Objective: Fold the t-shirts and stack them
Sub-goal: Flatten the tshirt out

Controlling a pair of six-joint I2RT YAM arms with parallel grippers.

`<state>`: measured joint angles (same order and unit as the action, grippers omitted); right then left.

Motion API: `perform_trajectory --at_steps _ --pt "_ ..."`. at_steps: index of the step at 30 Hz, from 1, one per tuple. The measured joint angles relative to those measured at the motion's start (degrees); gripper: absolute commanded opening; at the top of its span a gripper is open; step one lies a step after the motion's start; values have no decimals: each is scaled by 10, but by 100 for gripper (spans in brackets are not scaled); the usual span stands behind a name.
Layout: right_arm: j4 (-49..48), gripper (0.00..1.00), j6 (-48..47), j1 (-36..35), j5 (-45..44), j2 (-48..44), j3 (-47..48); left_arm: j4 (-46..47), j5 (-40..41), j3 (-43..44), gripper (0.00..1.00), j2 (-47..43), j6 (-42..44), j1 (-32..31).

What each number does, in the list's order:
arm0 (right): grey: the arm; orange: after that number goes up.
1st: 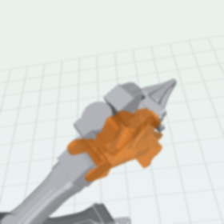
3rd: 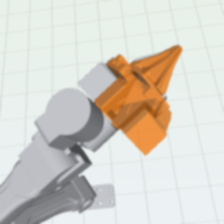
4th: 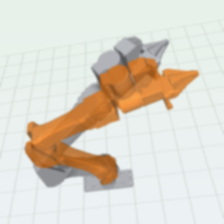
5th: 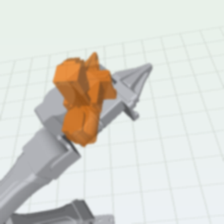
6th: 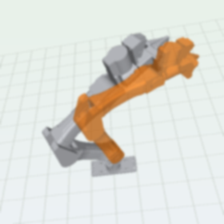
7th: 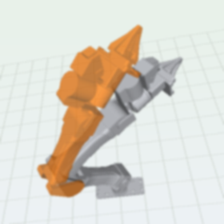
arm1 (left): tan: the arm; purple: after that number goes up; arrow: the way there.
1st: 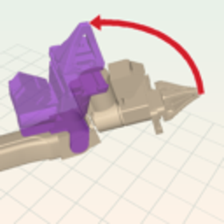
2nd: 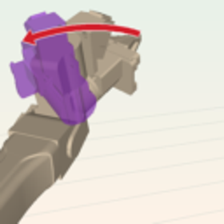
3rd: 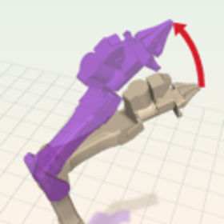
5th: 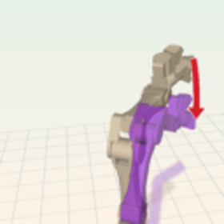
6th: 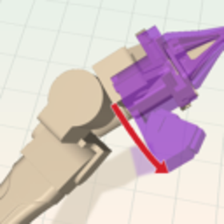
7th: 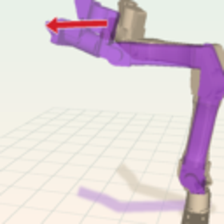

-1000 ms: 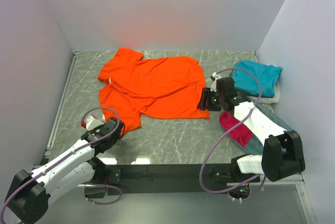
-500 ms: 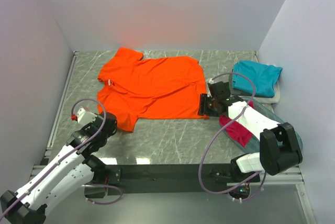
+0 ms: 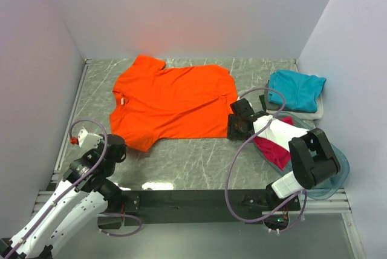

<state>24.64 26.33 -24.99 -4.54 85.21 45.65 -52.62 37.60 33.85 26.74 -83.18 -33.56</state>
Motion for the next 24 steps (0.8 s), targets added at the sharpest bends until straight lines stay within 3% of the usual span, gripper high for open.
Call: perform_trajectory --at_steps 24 --pt "-27 61 45 0 -71 23 0 -28 2 7 0 -11 10 0"
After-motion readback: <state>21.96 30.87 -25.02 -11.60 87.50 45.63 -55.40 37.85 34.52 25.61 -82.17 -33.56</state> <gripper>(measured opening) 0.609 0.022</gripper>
